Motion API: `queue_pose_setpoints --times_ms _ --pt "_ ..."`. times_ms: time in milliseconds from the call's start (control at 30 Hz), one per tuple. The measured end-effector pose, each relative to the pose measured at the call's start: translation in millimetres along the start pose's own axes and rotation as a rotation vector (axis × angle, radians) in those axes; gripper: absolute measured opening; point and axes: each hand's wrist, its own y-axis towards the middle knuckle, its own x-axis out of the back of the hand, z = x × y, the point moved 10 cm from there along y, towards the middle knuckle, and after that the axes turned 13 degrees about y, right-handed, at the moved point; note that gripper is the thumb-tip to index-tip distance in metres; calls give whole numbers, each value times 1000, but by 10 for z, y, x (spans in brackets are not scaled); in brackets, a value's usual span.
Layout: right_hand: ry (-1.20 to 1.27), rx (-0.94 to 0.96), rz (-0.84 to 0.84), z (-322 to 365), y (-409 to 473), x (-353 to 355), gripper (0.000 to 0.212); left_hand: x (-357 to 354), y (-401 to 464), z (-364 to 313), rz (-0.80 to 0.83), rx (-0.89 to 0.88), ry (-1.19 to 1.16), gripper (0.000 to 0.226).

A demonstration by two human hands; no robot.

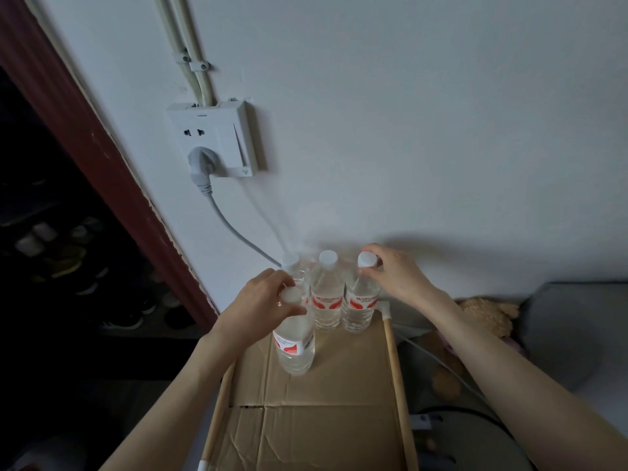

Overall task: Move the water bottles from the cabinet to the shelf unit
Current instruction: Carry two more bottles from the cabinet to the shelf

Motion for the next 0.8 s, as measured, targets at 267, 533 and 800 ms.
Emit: queue_pose_setpoints --times_ms 267,533,800 --pt "34 11 -67 -93 -83 -19 42 -109 -37 -117 101 -112 -51 41" --pt "127 -11 -101 -152 -45 -39 35 -46 1 -69 -8 -25 -43 36" --pt "205 -1 -152 -262 -32 -109 40 -57 -28 -14 -75 6 -82 36"
